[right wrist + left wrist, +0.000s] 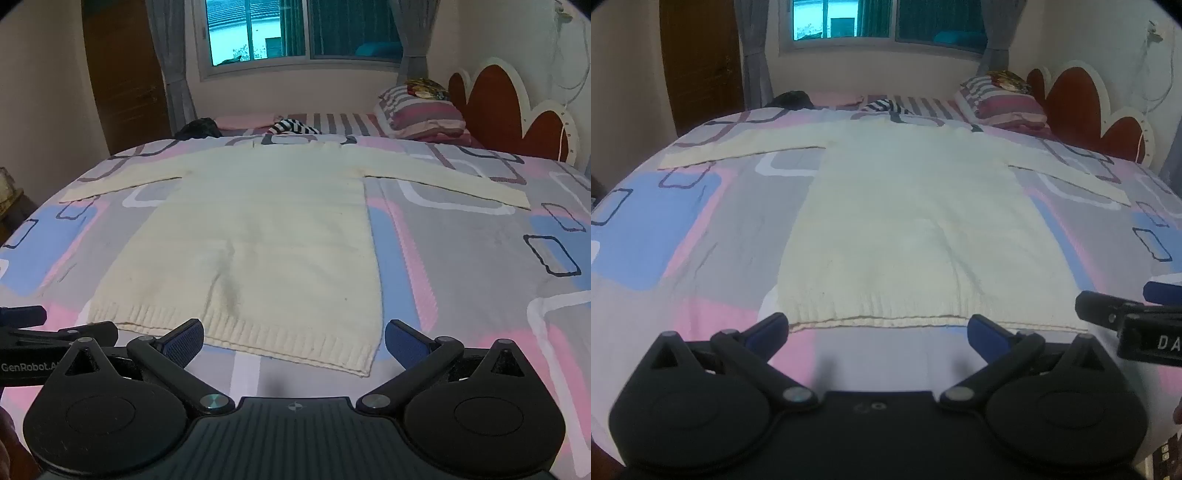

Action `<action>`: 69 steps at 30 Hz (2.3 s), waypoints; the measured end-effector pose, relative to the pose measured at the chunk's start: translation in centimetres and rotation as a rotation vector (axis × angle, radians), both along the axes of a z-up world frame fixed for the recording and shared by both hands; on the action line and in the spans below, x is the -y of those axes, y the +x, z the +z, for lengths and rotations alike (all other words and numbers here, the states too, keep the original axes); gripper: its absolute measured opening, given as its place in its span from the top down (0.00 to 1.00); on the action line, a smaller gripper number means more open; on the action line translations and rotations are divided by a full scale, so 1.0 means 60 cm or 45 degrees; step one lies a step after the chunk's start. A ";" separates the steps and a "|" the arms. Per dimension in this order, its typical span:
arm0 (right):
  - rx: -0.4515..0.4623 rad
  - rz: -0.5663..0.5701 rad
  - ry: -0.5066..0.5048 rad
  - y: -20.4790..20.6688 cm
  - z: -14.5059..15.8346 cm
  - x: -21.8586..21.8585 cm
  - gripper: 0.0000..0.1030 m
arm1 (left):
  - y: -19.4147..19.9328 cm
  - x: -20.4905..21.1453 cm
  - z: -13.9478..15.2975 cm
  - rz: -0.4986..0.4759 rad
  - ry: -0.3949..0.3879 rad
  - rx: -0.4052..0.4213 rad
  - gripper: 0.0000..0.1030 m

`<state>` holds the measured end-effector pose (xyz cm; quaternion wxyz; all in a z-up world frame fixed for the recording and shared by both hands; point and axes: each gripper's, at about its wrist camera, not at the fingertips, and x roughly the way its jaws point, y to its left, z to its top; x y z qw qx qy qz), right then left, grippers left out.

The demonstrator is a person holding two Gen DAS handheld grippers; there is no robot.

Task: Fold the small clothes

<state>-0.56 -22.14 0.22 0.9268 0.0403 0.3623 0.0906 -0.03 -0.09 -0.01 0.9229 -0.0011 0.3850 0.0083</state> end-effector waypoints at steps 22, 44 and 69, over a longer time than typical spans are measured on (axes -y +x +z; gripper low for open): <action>-0.002 0.002 0.000 0.004 -0.001 -0.002 0.00 | 0.007 -0.005 -0.007 0.017 -0.014 -0.027 0.00; -0.010 -0.001 0.000 0.003 0.000 -0.009 0.00 | 0.006 -0.013 -0.009 0.006 -0.004 -0.040 0.00; -0.009 -0.002 -0.007 -0.001 0.005 -0.023 0.00 | 0.006 -0.029 -0.008 0.013 -0.019 -0.044 0.00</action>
